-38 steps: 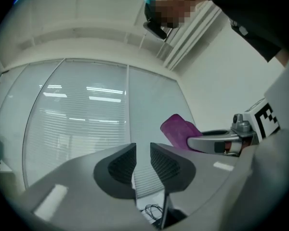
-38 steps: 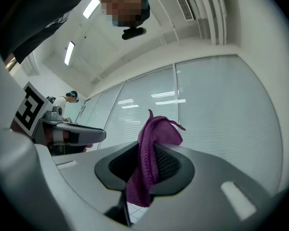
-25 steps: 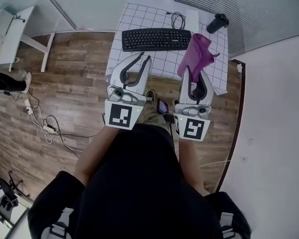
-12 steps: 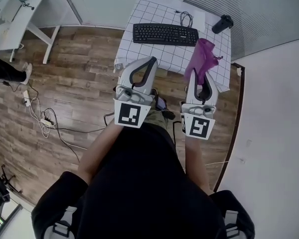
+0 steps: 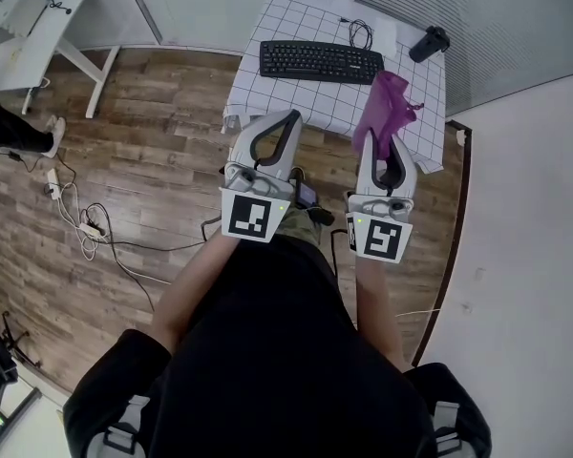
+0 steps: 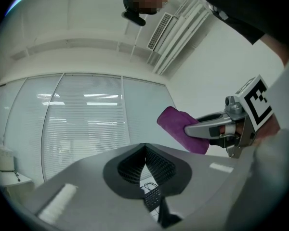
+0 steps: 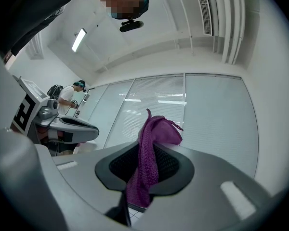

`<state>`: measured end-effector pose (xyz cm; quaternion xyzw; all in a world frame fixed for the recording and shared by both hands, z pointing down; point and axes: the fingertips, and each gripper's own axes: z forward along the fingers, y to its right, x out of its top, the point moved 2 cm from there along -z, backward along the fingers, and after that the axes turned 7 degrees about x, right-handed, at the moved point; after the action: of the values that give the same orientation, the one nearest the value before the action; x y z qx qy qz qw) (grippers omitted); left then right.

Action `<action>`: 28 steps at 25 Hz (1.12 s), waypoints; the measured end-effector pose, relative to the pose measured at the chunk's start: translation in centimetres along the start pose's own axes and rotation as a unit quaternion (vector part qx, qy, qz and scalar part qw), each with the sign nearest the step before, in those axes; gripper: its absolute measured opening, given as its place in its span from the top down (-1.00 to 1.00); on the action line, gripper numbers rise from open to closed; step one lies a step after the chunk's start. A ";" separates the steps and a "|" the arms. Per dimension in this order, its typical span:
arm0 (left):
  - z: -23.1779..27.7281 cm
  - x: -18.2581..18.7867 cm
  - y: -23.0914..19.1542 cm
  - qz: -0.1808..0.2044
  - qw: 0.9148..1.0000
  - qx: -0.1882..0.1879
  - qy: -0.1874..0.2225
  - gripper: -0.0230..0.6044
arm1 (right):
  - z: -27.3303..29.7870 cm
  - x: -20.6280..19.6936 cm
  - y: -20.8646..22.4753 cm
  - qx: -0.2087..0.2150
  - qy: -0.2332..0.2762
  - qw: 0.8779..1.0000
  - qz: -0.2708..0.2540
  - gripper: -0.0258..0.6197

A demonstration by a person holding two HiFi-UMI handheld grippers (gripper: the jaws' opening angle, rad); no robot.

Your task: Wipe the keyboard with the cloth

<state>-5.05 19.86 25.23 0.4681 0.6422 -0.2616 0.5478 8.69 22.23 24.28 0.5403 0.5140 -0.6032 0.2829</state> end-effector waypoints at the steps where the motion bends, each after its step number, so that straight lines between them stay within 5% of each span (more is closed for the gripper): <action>1: -0.2 0.1 0.1 0.001 1.000 -0.001 0.002 0.93 | 0.0 0.0 -0.1 0.002 -0.001 1.000 0.000 0.64; 28: -1.1 -1.5 0.2 -0.015 1.000 -0.001 -0.012 0.93 | -0.3 -1.3 -1.5 0.022 -0.020 1.000 0.008 0.62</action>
<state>-5.41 20.38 26.92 0.4544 0.6431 -0.2747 0.5518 7.80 22.66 25.94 0.5383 0.4904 -0.6225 0.2867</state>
